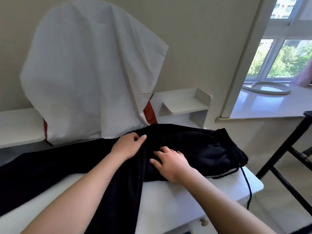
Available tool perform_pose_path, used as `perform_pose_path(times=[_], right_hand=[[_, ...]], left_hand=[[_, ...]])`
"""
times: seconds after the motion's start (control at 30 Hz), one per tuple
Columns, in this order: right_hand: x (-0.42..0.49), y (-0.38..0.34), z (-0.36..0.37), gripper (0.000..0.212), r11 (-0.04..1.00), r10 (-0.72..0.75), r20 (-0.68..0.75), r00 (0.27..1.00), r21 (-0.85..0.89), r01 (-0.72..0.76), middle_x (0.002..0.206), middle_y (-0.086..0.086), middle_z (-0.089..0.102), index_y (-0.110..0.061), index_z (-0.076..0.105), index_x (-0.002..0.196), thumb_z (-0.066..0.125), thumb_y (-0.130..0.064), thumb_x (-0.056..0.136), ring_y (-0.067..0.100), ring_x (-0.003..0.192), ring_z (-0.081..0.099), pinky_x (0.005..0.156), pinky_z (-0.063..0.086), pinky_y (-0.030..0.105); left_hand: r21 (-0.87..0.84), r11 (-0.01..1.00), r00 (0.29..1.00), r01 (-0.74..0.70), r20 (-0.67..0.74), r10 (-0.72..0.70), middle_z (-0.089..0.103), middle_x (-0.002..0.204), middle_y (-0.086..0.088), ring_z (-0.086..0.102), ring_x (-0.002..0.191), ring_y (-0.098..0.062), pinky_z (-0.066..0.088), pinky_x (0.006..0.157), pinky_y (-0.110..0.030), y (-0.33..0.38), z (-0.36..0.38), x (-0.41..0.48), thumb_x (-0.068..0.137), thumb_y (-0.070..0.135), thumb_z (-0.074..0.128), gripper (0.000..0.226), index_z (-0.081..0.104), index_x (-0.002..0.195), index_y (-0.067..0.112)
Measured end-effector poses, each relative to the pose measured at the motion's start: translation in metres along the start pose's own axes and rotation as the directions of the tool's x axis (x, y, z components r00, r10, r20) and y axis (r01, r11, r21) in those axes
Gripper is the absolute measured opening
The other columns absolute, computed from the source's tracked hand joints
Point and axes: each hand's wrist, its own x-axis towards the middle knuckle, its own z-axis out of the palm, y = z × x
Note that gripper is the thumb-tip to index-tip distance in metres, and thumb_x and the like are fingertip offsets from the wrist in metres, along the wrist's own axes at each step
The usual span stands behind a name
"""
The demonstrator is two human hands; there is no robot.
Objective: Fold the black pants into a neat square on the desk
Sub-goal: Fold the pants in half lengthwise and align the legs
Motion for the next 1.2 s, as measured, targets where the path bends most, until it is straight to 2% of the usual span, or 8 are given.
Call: perform_pose_path(times=[0.13, 0.2, 0.33, 0.43, 0.77, 0.93, 1.1, 1.2], right_hand=[[0.003, -0.014, -0.013, 0.079, 0.992, 0.112, 0.076, 0.991, 0.045, -0.115, 0.13, 0.003, 0.048, -0.024, 0.059, 0.119, 0.015, -0.079, 0.084, 0.03, 0.117, 0.052, 0.101, 0.035, 0.058], [0.007, -0.028, -0.013, 0.088, 0.978, 0.193, 0.072, 0.979, 0.063, -0.197, 0.128, 0.006, 0.049, -0.019, 0.058, 0.112, 0.01, -0.084, 0.078, 0.034, 0.114, 0.053, 0.1, 0.031, 0.064], [0.01, -0.055, 0.004, 0.091, 0.949, 0.314, -0.003, 0.949, -0.011, -0.314, 0.146, 0.013, 0.039, -0.014, 0.042, 0.137, 0.017, -0.082, 0.081, 0.046, 0.136, 0.03, 0.103, 0.015, 0.073], [0.007, -0.055, 0.005, 0.085, 0.941, 0.339, 0.01, 0.941, -0.016, -0.339, 0.151, 0.012, 0.032, -0.016, 0.036, 0.142, 0.024, -0.076, 0.083, 0.046, 0.139, 0.024, 0.103, 0.012, 0.074], [-0.011, -0.032, -0.02, 0.07, 0.923, 0.386, 0.073, 0.92, -0.031, -0.385, 0.138, 0.01, 0.043, -0.015, 0.048, 0.131, 0.033, -0.064, 0.083, 0.043, 0.122, 0.045, 0.104, 0.022, 0.068], [-0.012, -0.054, -0.017, 0.048, 0.955, 0.286, -0.271, 0.919, 0.008, -0.295, 0.12, 0.012, 0.055, -0.011, 0.051, 0.112, 0.036, -0.052, 0.092, 0.037, 0.112, 0.051, 0.101, 0.032, 0.059], [-0.004, -0.077, -0.01, 0.036, 0.981, 0.123, -0.475, 0.871, -0.074, -0.179, 0.113, 0.01, 0.054, -0.01, 0.051, 0.103, 0.051, -0.044, 0.09, 0.032, 0.107, 0.05, 0.096, 0.039, 0.049], [0.002, -0.086, -0.01, 0.03, 0.977, 0.015, -0.541, 0.841, -0.172, -0.129, 0.11, 0.007, 0.052, -0.012, 0.054, 0.104, 0.059, -0.035, 0.086, 0.028, 0.1, 0.048, 0.086, 0.039, 0.042]], left_hand=[[0.27, 0.962, 0.982, 0.029, -0.189, 0.024, 0.064, 0.106, 0.004, 0.058, 0.102, -0.021, 0.045, 0.086, -0.041, -0.044, -0.025, -0.035, 0.091, 0.046, 0.046, 0.024, 0.063, 0.097, 0.03], [0.436, 0.896, 0.993, 0.081, -0.113, -0.035, 0.05, 0.134, 0.001, 0.043, 0.125, -0.024, 0.033, 0.099, -0.05, -0.066, -0.031, -0.054, 0.088, 0.058, 0.043, 0.04, 0.057, 0.119, 0.036], [0.389, 0.906, 0.964, 0.167, 0.127, -0.232, 0.004, 0.162, 0.0, 0.002, 0.147, -0.028, 0.007, 0.113, -0.06, -0.089, -0.028, -0.079, 0.088, 0.072, 0.021, 0.062, 0.018, 0.146, 0.05], [0.417, 0.891, 0.952, 0.18, 0.153, -0.264, -0.003, 0.162, -0.002, -0.004, 0.147, -0.031, 0.004, 0.112, -0.063, -0.084, -0.024, -0.089, 0.088, 0.073, 0.013, 0.063, 0.009, 0.147, 0.051], [0.463, 0.861, 0.95, 0.212, 0.111, -0.293, 0.009, 0.16, -0.01, 0.008, 0.144, -0.04, 0.015, 0.106, -0.068, -0.043, -0.002, -0.119, 0.09, 0.069, 0.016, 0.064, 0.016, 0.149, 0.043], [0.328, 0.921, 0.978, 0.209, -0.047, -0.205, 0.046, 0.137, -0.005, 0.042, 0.124, -0.029, 0.032, 0.099, -0.053, -0.05, -0.028, -0.127, 0.094, 0.06, 0.025, 0.053, 0.046, 0.135, 0.033], [0.237, 0.957, 0.959, 0.166, -0.264, -0.101, 0.055, 0.118, 0.002, 0.051, 0.109, -0.021, 0.037, 0.095, -0.045, -0.083, -0.056, -0.139, 0.094, 0.042, 0.046, 0.028, 0.057, 0.115, 0.028], [0.299, 0.932, 0.96, 0.207, -0.245, -0.135, 0.052, 0.115, 0.005, 0.05, 0.109, -0.021, 0.039, 0.094, -0.046, -0.1, -0.069, -0.147, 0.08, 0.053, 0.06, 0.043, 0.053, 0.115, 0.029]])
